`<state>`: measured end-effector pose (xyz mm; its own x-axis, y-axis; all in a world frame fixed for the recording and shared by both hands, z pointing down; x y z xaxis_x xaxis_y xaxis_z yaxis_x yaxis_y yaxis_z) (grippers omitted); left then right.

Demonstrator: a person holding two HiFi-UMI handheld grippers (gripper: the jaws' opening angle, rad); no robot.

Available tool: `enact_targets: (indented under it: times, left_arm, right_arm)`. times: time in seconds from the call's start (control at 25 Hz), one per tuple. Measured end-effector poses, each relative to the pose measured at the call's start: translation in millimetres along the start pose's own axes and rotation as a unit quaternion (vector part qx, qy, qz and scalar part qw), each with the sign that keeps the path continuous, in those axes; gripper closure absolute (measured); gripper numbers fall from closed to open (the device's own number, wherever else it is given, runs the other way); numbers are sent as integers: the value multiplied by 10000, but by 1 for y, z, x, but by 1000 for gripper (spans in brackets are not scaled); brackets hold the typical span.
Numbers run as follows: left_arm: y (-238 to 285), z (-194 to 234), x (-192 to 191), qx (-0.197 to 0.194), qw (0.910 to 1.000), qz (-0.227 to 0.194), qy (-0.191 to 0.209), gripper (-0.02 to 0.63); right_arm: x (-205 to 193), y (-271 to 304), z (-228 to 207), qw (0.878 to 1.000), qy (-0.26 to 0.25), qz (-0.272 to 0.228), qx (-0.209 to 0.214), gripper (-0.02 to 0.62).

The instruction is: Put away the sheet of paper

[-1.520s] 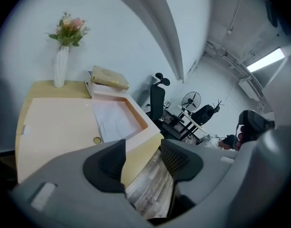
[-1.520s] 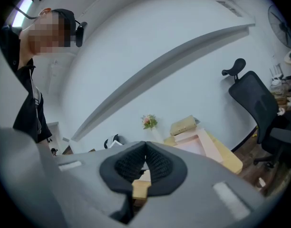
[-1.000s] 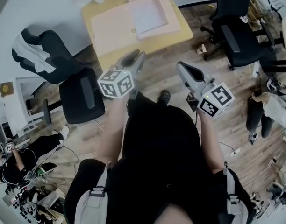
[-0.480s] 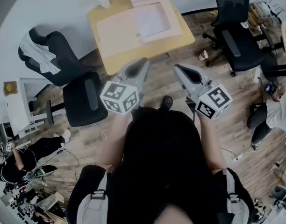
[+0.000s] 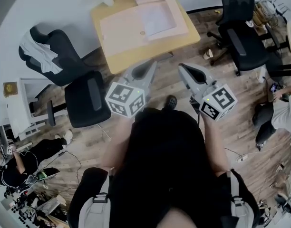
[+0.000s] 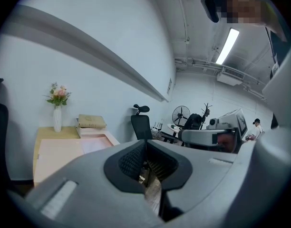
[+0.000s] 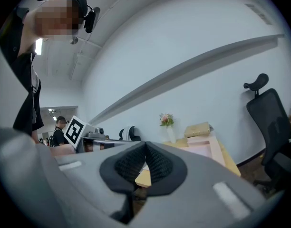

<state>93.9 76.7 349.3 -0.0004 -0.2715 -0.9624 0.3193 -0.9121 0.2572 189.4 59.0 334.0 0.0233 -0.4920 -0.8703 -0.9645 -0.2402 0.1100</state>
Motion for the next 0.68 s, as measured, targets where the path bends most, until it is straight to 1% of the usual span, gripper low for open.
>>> enact_targets:
  times: [0.28,0.68]
  left_arm:
    - [-2,1,-7,-30,10000,42,-44,588]
    - [4,2,-6,-60,9999,79,-56,588]
  right_arm:
    - [-6,1,3,10000,-8,53,-40,592]
    - [-6,4,-1,9998,-40,164,-70,594]
Point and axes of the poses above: the fingertips, and each gripper's own axes: y forward along the fingers, z to its left, x out of its top, the point moved 1 cm from there along -y, backward along the fingers, and after that the axes turned 10 degrees about y, right-handed, at the moved point
